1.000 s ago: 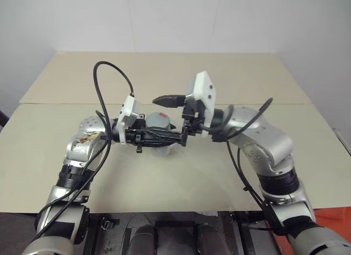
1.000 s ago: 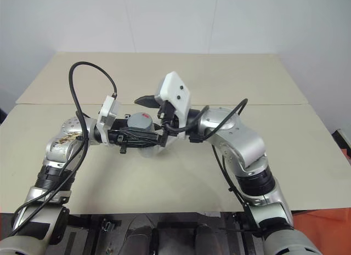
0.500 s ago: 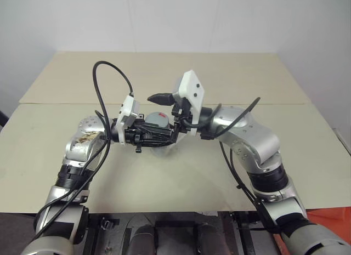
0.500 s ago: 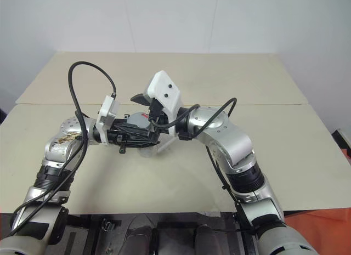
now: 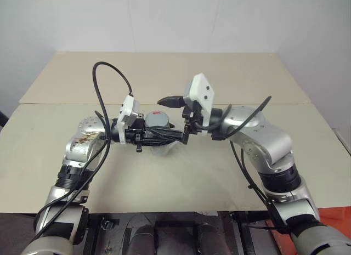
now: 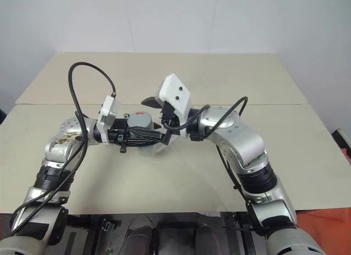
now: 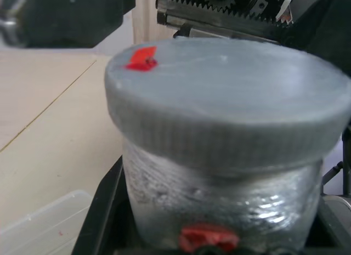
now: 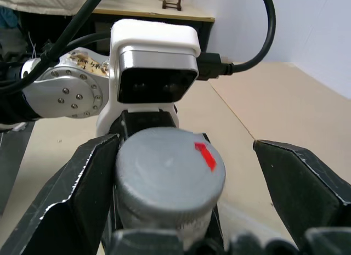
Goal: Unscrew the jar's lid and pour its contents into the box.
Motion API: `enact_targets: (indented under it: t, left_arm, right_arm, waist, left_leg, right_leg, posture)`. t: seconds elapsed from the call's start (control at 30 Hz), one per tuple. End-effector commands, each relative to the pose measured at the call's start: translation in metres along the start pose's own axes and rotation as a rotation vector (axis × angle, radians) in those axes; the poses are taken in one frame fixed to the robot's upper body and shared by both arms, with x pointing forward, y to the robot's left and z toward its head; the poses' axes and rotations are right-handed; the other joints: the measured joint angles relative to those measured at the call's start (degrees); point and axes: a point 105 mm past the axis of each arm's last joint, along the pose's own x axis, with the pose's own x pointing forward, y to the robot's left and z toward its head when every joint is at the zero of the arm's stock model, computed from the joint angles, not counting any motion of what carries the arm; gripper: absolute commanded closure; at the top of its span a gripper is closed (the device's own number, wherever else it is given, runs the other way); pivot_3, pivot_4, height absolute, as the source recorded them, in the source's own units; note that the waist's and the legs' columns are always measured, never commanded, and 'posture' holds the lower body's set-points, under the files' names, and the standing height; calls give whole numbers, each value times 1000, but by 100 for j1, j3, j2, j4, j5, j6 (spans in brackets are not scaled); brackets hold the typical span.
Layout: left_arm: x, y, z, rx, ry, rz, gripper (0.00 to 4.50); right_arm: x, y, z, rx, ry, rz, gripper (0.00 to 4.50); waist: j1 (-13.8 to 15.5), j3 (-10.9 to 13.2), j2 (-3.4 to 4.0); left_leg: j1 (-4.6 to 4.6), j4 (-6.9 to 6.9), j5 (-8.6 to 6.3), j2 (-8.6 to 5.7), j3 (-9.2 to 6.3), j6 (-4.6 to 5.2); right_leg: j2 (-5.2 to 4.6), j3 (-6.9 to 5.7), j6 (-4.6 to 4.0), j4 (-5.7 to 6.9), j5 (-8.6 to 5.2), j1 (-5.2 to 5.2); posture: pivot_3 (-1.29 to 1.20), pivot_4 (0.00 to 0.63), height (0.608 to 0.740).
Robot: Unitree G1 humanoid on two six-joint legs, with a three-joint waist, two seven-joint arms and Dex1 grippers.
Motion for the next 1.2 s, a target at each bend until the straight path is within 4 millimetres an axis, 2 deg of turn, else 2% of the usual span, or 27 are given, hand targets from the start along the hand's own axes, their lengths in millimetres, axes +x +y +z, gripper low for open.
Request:
enact_targets:
  t: [0.03,0.47,0.93,1.2]
  left_arm:
    - [-1,-5,11,53,-15,-32,2536]
    - [0,-5,10,51,-13,-38,2536]
    - [-2,-3,8,47,-11,-17,2536]
    - [1,-2,6,47,-10,-20,2536]
  right_arm:
    - [-26,-27,4,-4,-8,-135,58]
    - [-41,-30,2,-5,3,-151,58]
    - [-51,-18,3,-12,5,-60,58]
    - [-36,1,16,19,-33,20,58]
  waist:
    - [1,0,0]
    - [17,0,0]
    - [3,0,0]
    - [4,0,0]
  left_leg:
    - [0,0,0,0,0,0]
    - [0,0,0,-1,1,0]
    - [-2,-1,0,0,1,0]
    - [0,0,0,0,0,0]
  right_leg:
    - [0,0,0,0,0,0]
    - [-1,0,0,-4,0,1]
    - [0,1,0,-6,0,0]
    - [0,1,0,-4,0,1]
  posture:
    - [0,150,740]
    - [0,150,740]
    - [0,150,740]
    - [0,150,740]
